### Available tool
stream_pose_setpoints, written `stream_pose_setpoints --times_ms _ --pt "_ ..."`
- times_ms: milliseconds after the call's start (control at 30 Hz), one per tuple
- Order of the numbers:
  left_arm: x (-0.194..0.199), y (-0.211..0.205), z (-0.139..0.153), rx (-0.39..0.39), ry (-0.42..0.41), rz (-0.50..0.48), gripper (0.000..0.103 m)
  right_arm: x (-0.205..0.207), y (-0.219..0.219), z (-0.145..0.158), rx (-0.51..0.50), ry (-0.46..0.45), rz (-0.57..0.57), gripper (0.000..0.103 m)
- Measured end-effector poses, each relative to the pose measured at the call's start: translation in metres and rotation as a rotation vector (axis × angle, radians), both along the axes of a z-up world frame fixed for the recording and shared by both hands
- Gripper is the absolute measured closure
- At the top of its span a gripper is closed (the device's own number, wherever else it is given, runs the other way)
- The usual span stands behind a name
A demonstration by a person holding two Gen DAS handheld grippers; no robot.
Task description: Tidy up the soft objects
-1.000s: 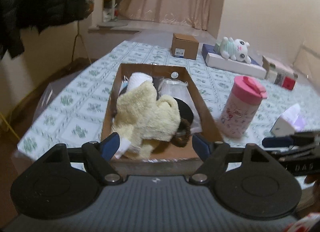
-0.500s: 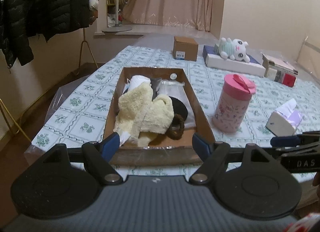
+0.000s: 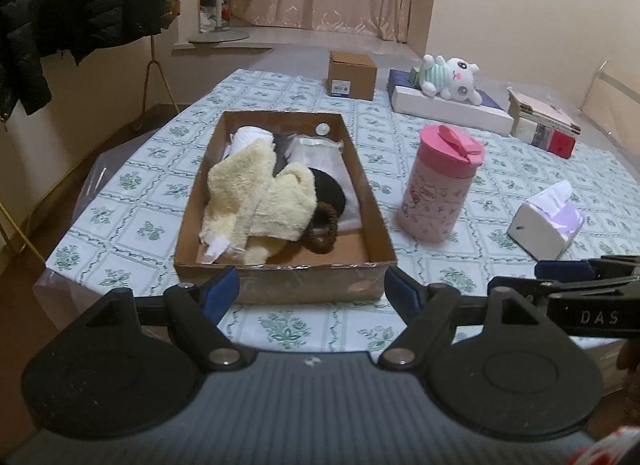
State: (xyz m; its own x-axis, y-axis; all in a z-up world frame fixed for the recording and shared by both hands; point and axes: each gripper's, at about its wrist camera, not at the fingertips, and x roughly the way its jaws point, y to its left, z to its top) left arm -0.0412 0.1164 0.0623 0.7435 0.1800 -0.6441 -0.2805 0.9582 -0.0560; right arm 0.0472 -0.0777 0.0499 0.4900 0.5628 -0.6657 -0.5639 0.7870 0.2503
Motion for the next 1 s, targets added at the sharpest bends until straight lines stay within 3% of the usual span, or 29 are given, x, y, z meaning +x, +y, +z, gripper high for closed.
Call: stream_pose_setpoints --times_ms 400,1000 --pt "0.005 -0.003 0.0 -0.015 0.019 0.008 0.023 0.0 0.001 0.004 -0.022 -0.026 -0.01 0.031" --pt "0.006 -0.012 -0.009 0.023 0.047 -0.008 0.02 0.001 0.0 -0.002 -0.037 -0.027 -0.016 0.031"
